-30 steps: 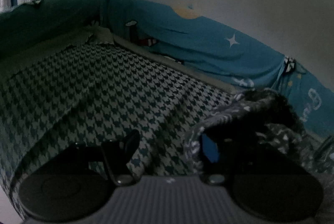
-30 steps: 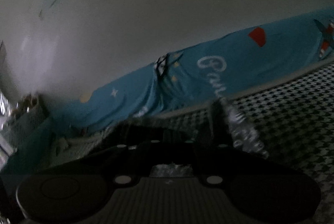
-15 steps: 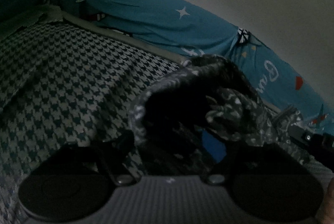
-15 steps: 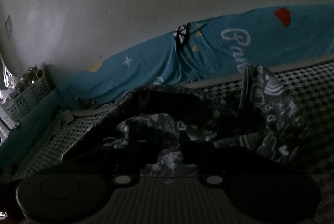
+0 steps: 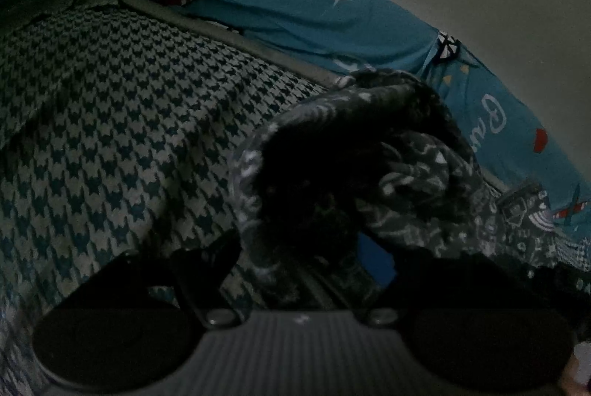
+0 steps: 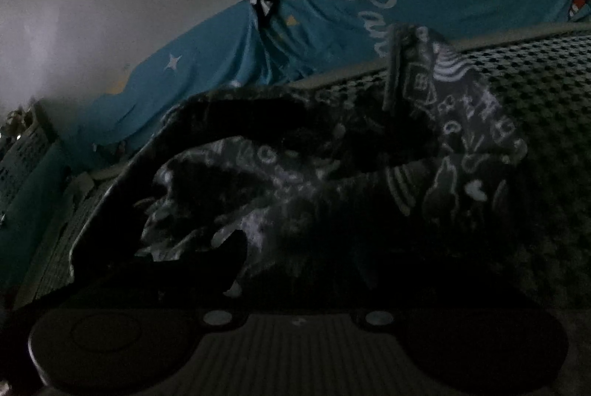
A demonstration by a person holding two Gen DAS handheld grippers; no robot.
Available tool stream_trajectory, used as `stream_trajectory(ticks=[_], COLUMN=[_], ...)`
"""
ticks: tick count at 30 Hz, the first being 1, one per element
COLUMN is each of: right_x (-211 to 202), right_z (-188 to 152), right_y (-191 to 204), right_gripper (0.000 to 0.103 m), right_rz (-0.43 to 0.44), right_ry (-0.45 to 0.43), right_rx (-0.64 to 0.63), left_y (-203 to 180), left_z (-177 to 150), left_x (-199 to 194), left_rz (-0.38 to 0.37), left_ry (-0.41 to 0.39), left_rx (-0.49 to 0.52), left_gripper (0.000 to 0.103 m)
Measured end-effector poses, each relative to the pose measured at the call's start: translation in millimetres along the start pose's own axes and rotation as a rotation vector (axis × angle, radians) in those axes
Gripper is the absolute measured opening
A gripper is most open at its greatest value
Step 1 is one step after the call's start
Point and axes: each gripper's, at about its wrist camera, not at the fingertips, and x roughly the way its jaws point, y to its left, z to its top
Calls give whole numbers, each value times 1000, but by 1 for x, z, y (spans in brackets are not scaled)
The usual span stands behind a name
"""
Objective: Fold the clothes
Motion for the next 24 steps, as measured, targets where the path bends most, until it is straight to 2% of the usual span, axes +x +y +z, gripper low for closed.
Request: stream_trajectory(ticks=[4, 6, 12, 17, 24], right_x=[-4, -4, 24, 47, 65], right_z=[-5, -8, -16, -23, -26], right_y=[2, 3, 0, -3, 2], right_gripper=[63, 64, 65, 68, 69], right_rz=[66, 107, 193, 230, 234], right_ry=[40, 63, 136, 132, 60], right_rx=[-24, -36, 110, 249, 312], left_y=[3, 7, 19, 16, 13], left_z=[1, 3, 4, 5, 5], left_x=[0, 1, 5, 4, 3], left_rz=[13, 43, 92, 115, 133], left_ry=[-4, -8, -1, -20, -30], left_rx=[-1, -15, -59, -45, -33], left_gripper=[73, 77, 77, 77, 77])
